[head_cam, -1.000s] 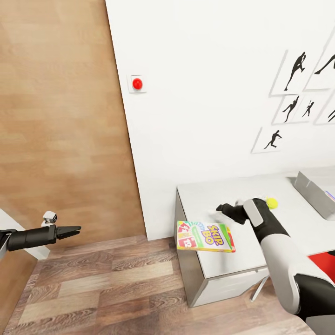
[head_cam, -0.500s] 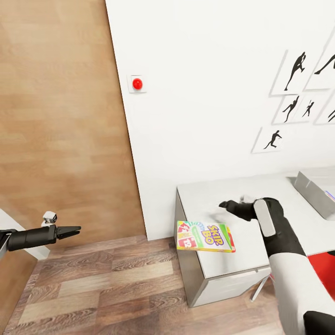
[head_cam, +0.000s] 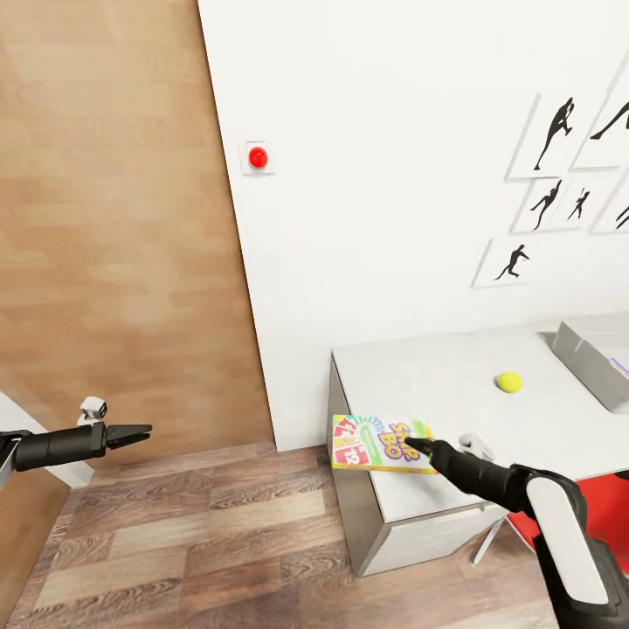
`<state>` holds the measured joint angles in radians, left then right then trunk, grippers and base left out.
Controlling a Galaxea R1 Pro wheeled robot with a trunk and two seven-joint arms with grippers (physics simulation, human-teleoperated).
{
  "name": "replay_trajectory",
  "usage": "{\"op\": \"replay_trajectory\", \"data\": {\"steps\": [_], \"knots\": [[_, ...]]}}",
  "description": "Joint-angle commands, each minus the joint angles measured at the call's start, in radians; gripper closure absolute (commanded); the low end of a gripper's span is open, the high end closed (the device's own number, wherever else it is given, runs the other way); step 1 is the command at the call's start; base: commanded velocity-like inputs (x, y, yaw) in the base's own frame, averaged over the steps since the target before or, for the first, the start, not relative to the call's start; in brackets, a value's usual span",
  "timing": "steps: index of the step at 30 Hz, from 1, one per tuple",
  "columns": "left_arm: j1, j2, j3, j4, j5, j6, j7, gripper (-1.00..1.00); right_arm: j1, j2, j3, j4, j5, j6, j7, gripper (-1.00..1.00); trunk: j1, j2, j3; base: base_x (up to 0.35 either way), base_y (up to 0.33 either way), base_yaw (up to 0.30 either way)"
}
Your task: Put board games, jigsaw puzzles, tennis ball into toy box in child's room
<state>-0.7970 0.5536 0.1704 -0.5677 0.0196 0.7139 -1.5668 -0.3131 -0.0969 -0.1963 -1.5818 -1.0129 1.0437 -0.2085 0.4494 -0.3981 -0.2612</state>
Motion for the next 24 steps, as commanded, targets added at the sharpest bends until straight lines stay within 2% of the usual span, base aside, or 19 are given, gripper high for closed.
{"op": "replay_trajectory", "data": {"steps": [1, 2, 6, 12, 15, 24], "knots": [[-0.001, 0.0, 0.0, 0.0, 0.0, 0.01, -0.004, -1.0, 0.014, 0.0, -0.002, -0.002, -0.026, 0.003, -0.01, -1.0, 0.001, -0.002, -0.002, 0.0, 0.0, 0.0], [-0.001, 0.0, 0.0, 0.0, 0.001, 0.01, -0.004, -1.0, 0.038, 0.0, -0.005, -0.003, -0.044, 0.003, -0.007, -1.0, 0.001, -0.002, -0.002, 0.0, 0.0, 0.0], [-0.001, -0.002, -0.002, 0.0, 0.0, 0.01, -0.004, -1.0, 0.07, 0.0, 0.0, -0.005, -0.067, 0.003, 0.027, -1.0, 0.001, -0.002, -0.002, 0.0, 0.0, 0.0], [-0.001, -0.024, -0.002, 0.0, -0.004, 0.011, -0.004, -1.0, 0.083, 0.0, -0.008, -0.006, -0.074, 0.003, 0.114, -1.0, 0.001, -0.002, -0.002, 0.0, 0.0, 0.0], [-0.001, -0.032, -0.002, 0.0, -0.004, 0.012, -0.004, -1.0, 0.085, -0.001, -0.015, -0.006, -0.074, 0.003, 0.131, -1.0, 0.001, -0.002, -0.002, 0.0, 0.0, 0.0], [-0.001, -0.089, -0.004, 0.0, -0.005, 0.014, 0.007, -1.0, 0.087, -0.002, -0.058, -0.006, -0.075, 0.003, 0.154, -1.0, 0.001, -0.002, 0.01, 0.0, 0.0, -0.047]]}}
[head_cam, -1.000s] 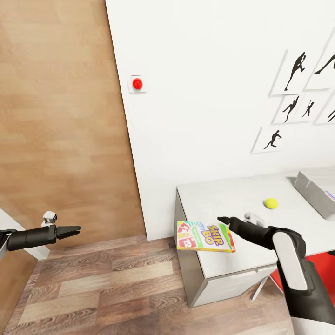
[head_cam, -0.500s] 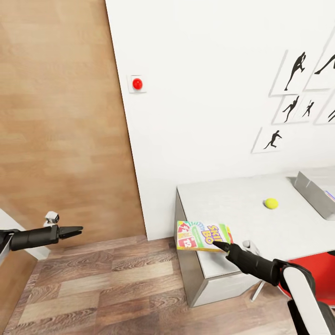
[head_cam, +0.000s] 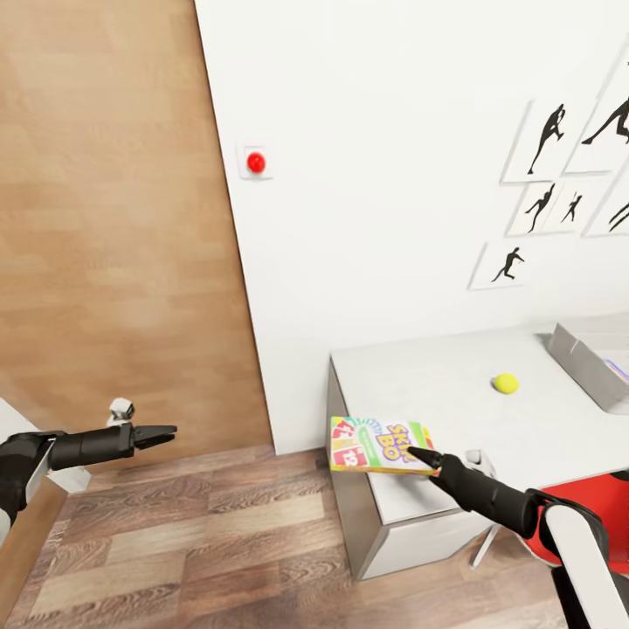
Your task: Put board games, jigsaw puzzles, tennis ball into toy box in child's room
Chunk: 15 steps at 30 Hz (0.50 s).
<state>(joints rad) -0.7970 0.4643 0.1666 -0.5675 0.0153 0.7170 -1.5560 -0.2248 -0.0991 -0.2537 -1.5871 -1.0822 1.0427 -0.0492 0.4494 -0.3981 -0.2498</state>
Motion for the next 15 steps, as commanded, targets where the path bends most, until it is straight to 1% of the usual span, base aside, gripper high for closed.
{"op": "replay_trajectory", "data": {"steps": [1, 4, 5, 7, 8, 9, 11, 12, 13, 14, 15], "knots": [[-0.001, -0.009, 0.0, 0.0, 0.0, 0.012, 0.014, -1.0, -0.001, 0.0, -0.003, -0.001, -0.005, 0.004, -0.001, -1.0, 0.001, -0.002, 0.0, 0.0, 0.0, -0.071], [-0.001, -0.025, 0.001, 0.0, 0.002, 0.015, 0.057, -1.0, -0.001, 0.0, -0.005, -0.001, -0.005, 0.004, 0.011, -1.0, 0.001, -0.002, 0.004, 0.0, 0.0, -0.07], [-0.001, -0.036, 0.001, 0.0, 0.004, 0.017, 0.079, -1.0, -0.001, -0.001, -0.006, -0.001, -0.005, 0.004, 0.017, -1.0, 0.001, -0.002, 0.006, 0.0, 0.0, -0.046], [-0.001, -0.053, 0.002, 0.0, 0.005, 0.019, 0.098, -1.0, -0.001, -0.001, -0.008, -0.001, -0.005, 0.004, 0.022, -1.0, 0.001, -0.002, 0.009, 0.0, 0.0, -0.033], [-0.001, -0.074, 0.004, 0.0, 0.006, 0.021, 0.115, -1.0, -0.001, -0.001, -0.011, -0.001, -0.005, 0.004, 0.028, -1.0, 0.001, -0.002, 0.011, 0.0, 0.0, -0.019], [-0.002, -0.085, 0.005, 0.0, 0.006, 0.023, 0.122, -1.0, -0.001, -0.001, -0.013, -0.001, -0.005, 0.004, 0.03, -1.0, 0.001, -0.002, 0.012, 0.0, 0.0, -0.015], [-0.003, -0.136, 0.007, 0.0, 0.007, 0.028, 0.146, -1.0, -0.001, -0.001, -0.017, -0.001, -0.005, 0.004, 0.042, -1.0, 0.001, -0.002, 0.016, 0.0, 0.0, -0.008], [-0.004, -0.149, 0.007, 0.0, 0.006, 0.03, 0.152, -1.0, -0.001, -0.001, -0.017, -0.001, -0.005, 0.004, 0.045, -1.0, 0.001, -0.002, 0.017, 0.0, 0.0, -0.005], [-0.005, -0.175, 0.008, 0.001, 0.006, 0.035, 0.171, -1.0, -0.001, -0.001, -0.018, -0.001, -0.005, 0.004, 0.048, -1.0, 0.001, -0.002, 0.019, 0.0, 0.0, -0.003], [-0.005, -0.187, 0.009, 0.002, 0.006, 0.036, 0.183, -1.0, -0.001, -0.001, -0.018, -0.001, -0.005, 0.004, 0.05, -1.0, 0.001, -0.002, 0.02, 0.0, 0.0, -0.003], [-0.006, -0.209, 0.01, 0.008, 0.006, 0.036, 0.215, -1.0, -0.001, -0.001, -0.019, -0.001, -0.005, 0.004, 0.053, -1.0, 0.001, -0.002, 0.022, 0.0, 0.0, -0.002]]}}
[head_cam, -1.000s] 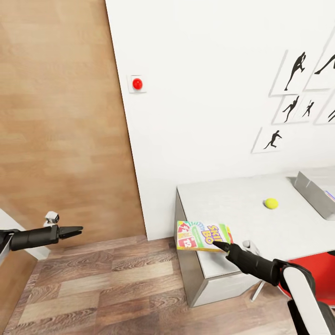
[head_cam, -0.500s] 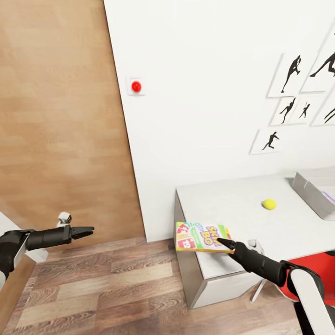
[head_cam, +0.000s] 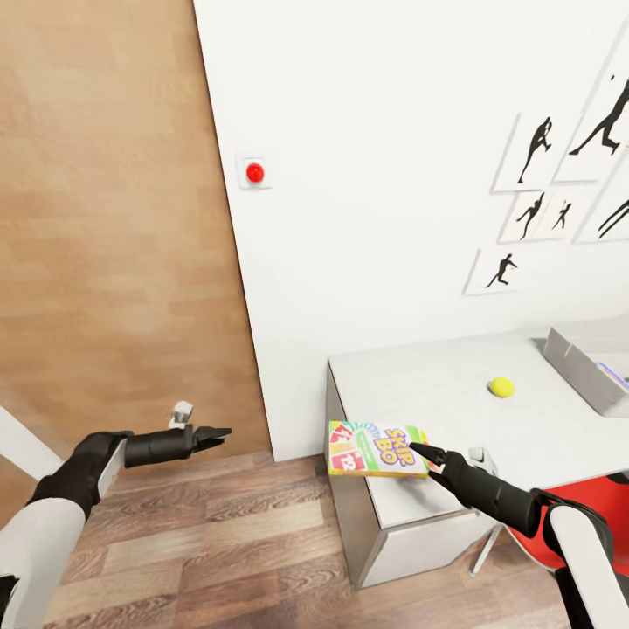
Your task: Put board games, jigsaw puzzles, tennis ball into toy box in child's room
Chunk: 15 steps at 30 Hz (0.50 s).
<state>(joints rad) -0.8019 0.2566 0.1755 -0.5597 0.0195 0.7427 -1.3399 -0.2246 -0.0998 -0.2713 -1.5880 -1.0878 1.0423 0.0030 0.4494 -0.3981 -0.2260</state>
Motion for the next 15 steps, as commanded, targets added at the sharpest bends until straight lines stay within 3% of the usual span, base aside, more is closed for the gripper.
{"op": "replay_trajectory", "data": {"steps": [1, 4, 6, 9, 15], "knots": [[-0.001, -0.011, 0.001, 0.005, 0.002, 0.01, 0.017, -1.0, -0.001, 0.0, -0.001, 0.0, 0.0, 0.005, 0.002, -1.0, 0.001, -0.002, 0.0, 0.0, 0.0, -0.001], [-0.002, -0.064, 0.003, 0.065, 0.006, -0.017, 0.123, -1.0, 0.009, 0.0, -0.004, 0.0, 0.0, 0.005, 0.006, -1.0, 0.001, -0.002, 0.005, 0.0, 0.0, 0.0], [-0.002, -0.078, 0.003, 0.093, 0.008, -0.041, 0.151, -1.0, 0.017, 0.0, -0.008, 0.0, 0.0, 0.005, 0.007, -1.0, 0.001, -0.002, 0.008, 0.0, 0.0, 0.0], [-0.002, -0.086, 0.003, 0.109, 0.008, -0.056, 0.168, -1.0, 0.021, -0.003, -0.015, -0.001, 0.0, 0.005, 0.007, -1.0, 0.001, -0.002, 0.013, 0.0, 0.0, 0.0], [-0.002, -0.094, 0.003, 0.125, 0.009, -0.07, 0.185, -1.0, 0.025, -0.04, -0.021, 0.0, -0.001, 0.005, 0.015, -1.0, 0.001, -0.002, 0.02, 0.0, 0.0, 0.0]]}}
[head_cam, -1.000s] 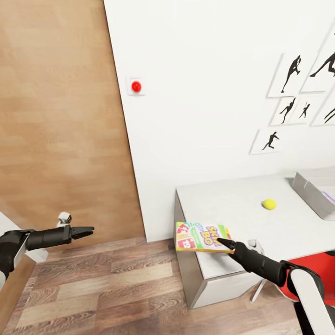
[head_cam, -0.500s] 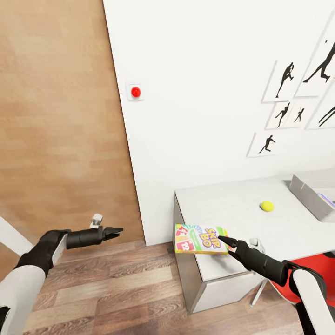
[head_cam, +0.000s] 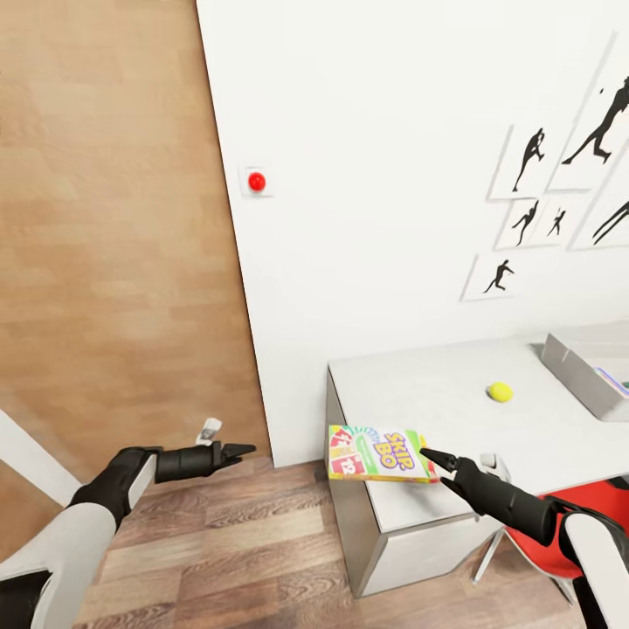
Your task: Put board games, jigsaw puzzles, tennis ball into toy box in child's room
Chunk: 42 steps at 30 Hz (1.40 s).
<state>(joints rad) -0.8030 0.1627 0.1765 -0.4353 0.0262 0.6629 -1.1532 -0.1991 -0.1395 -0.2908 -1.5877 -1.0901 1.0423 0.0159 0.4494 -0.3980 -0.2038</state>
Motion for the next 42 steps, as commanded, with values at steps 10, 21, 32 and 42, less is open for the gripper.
{"op": "replay_trajectory", "data": {"steps": [10, 21, 32, 42], "knots": [[-0.001, -0.012, 0.001, 0.003, 0.003, 0.005, -0.009, -1.0, 0.0, -0.009, -0.003, 0.0, 0.002, 0.005, 0.046, -1.0, 0.001, -0.002, 0.0, 0.0, 0.0, 0.0], [0.0, -0.021, 0.0, 0.003, 0.004, 0.001, -0.014, -1.0, 0.0, -0.009, -0.002, 0.0, 0.003, 0.005, 0.09, -1.0, 0.001, -0.002, 0.013, 0.0, 0.0, -0.076], [0.0, -0.011, 0.0, 0.003, 0.004, 0.004, -0.018, -1.0, 0.001, -0.009, -0.003, 0.0, 0.009, 0.005, 0.101, -1.0, 0.001, -0.002, 0.029, 0.0, 0.0, -0.119], [0.0, -0.008, 0.0, 0.003, 0.004, 0.004, -0.018, -1.0, 0.001, -0.009, -0.003, 0.001, 0.013, 0.005, 0.101, -1.0, 0.001, -0.002, 0.042, 0.0, 0.0, -0.066]]}}
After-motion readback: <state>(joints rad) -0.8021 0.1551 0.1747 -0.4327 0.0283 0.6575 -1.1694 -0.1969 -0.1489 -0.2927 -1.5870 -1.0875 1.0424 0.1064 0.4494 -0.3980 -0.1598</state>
